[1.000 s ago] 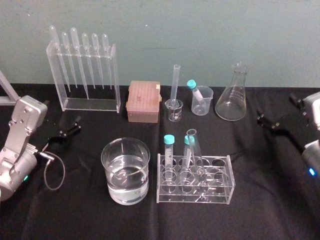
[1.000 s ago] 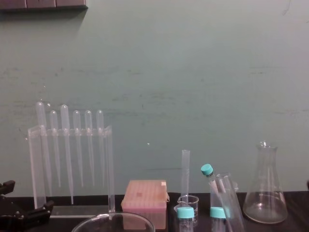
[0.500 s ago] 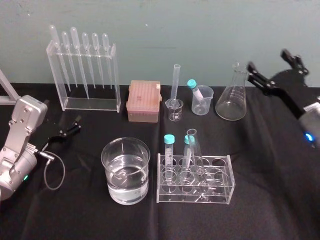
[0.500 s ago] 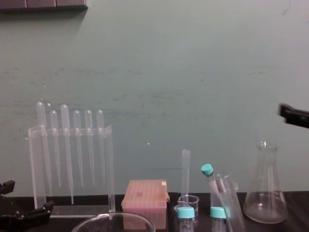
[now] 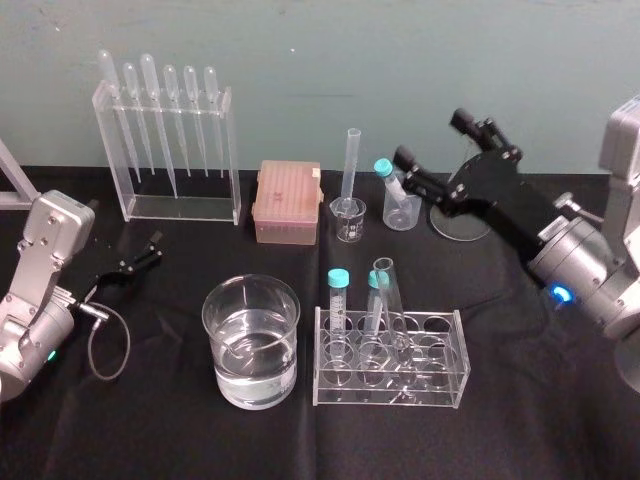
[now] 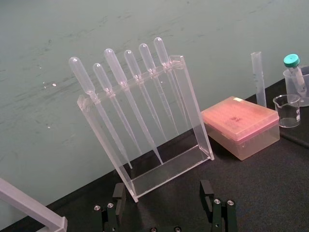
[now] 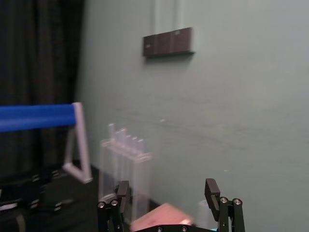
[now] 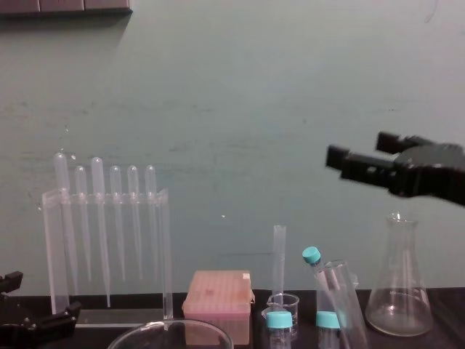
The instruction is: Hold the test tube with one hand and immerse one end into the beaker, then return it to the test tube rack.
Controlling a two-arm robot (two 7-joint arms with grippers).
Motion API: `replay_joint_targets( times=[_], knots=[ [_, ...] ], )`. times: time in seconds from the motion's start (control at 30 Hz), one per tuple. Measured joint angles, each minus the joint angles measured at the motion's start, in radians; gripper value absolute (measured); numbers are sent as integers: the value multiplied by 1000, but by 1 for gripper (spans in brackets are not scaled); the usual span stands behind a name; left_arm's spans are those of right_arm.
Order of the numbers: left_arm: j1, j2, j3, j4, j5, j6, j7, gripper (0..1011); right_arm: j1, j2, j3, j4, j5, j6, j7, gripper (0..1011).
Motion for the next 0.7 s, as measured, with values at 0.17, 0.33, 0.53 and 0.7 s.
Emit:
replay_joint_targets(
  times=[0.17, 0.33, 0.53, 0.7],
  knots=[
    [0, 0, 0, 0, 0, 0, 0, 1000, -16, -6, -28, -12, -10, 19, 54, 1004],
    [0, 0, 0, 0, 0, 0, 0, 1000, -31, -10, -40, -25, -18, 32, 83, 1004],
    [0, 0, 0, 0, 0, 0, 0, 1000, -59, -9, -44, -55, -30, 38, 107, 1004],
    [0, 0, 0, 0, 0, 0, 0, 1000, -90, -8, -36, -84, -34, 47, 117, 1004]
  ],
)
